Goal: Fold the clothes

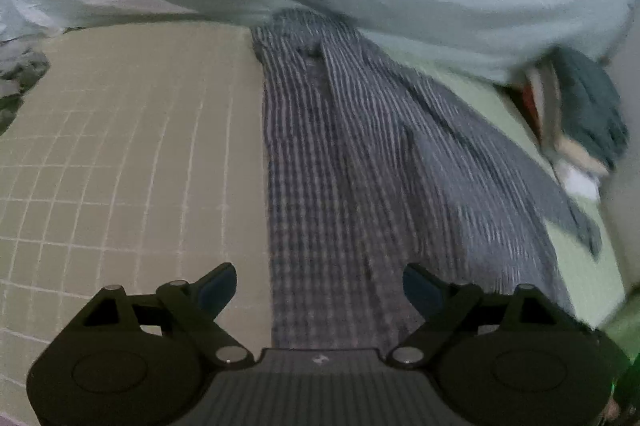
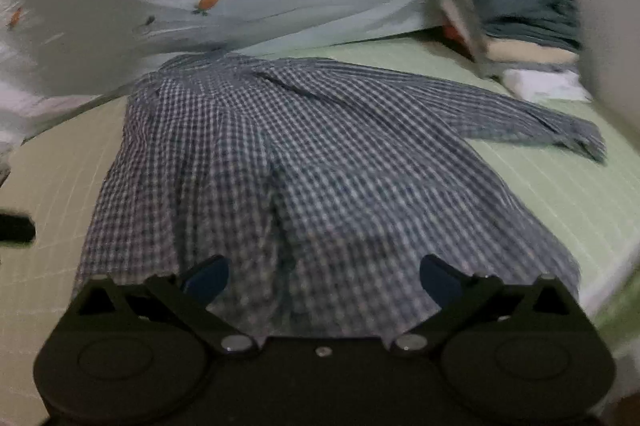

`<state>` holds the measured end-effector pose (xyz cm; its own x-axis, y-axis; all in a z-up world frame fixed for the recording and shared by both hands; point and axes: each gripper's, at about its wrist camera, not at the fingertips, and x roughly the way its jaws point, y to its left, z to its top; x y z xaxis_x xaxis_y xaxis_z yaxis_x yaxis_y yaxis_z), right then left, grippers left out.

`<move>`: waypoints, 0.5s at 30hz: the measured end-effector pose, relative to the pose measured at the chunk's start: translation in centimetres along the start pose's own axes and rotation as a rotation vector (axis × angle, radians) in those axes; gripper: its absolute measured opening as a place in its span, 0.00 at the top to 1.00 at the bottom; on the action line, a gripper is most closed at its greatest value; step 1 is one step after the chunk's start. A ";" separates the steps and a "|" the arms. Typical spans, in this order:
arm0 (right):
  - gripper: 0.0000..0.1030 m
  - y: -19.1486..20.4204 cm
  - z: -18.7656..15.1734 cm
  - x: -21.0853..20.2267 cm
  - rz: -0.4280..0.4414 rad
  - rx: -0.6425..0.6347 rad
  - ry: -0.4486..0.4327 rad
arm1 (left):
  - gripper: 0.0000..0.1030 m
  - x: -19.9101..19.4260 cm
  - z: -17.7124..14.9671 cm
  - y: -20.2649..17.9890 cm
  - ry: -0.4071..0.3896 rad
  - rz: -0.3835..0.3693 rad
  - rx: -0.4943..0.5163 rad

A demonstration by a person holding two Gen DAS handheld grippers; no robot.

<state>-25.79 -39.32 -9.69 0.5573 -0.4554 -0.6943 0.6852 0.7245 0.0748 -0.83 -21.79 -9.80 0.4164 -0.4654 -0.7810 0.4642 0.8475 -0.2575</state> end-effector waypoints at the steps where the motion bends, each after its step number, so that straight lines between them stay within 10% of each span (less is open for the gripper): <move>1: 0.00 -1.1 0.5 0.5 0.015 -0.027 0.003 | 0.12 0.2 0.0 -0.8 -0.016 0.011 -0.023; 6: 0.00 -8.5 3.6 2.8 0.043 -0.076 0.006 | 0.10 1.1 -0.7 -5.1 -0.093 0.111 -0.089; 15: 0.00 -26.1 7.8 10.0 -0.263 0.024 0.034 | 0.09 1.5 -2.0 -11.4 -0.142 0.239 -0.164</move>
<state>-34.46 -66.84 -12.98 0.3426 -0.6086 -0.7157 0.8155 0.5709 -0.0951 -7.07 -31.59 -9.18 0.6086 -0.2693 -0.7464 0.2127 0.9616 -0.1735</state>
